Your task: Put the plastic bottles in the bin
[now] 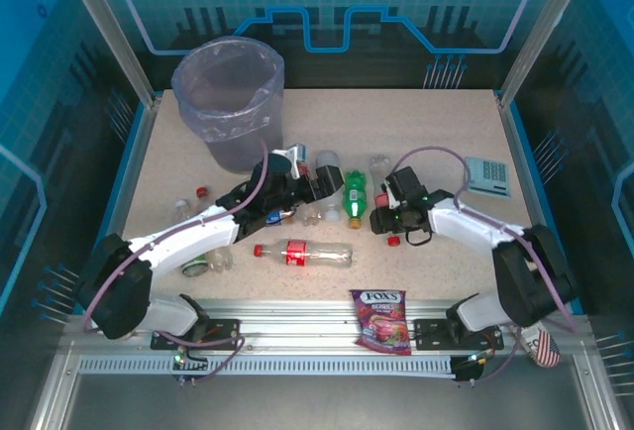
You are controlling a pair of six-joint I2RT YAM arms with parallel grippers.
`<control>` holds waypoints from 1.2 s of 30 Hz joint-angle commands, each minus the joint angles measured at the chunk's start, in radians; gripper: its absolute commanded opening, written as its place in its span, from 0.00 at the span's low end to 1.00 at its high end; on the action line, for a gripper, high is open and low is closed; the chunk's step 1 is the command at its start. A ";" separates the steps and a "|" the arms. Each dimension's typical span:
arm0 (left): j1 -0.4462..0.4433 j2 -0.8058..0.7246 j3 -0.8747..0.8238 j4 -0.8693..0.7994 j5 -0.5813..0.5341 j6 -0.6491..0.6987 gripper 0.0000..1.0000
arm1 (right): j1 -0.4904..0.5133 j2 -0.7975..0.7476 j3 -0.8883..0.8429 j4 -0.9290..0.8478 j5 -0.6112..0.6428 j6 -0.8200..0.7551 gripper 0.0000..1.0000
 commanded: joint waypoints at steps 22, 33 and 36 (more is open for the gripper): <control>-0.014 0.383 0.232 0.253 0.200 -0.127 0.99 | 0.031 -0.288 -0.129 0.120 -0.436 -0.074 0.57; -0.019 0.409 0.243 0.254 0.209 -0.132 0.74 | 0.031 -0.274 -0.126 0.141 -0.437 -0.077 0.56; -0.019 0.412 0.246 0.256 0.205 -0.133 0.67 | 0.031 -0.275 -0.125 0.136 -0.438 -0.082 0.57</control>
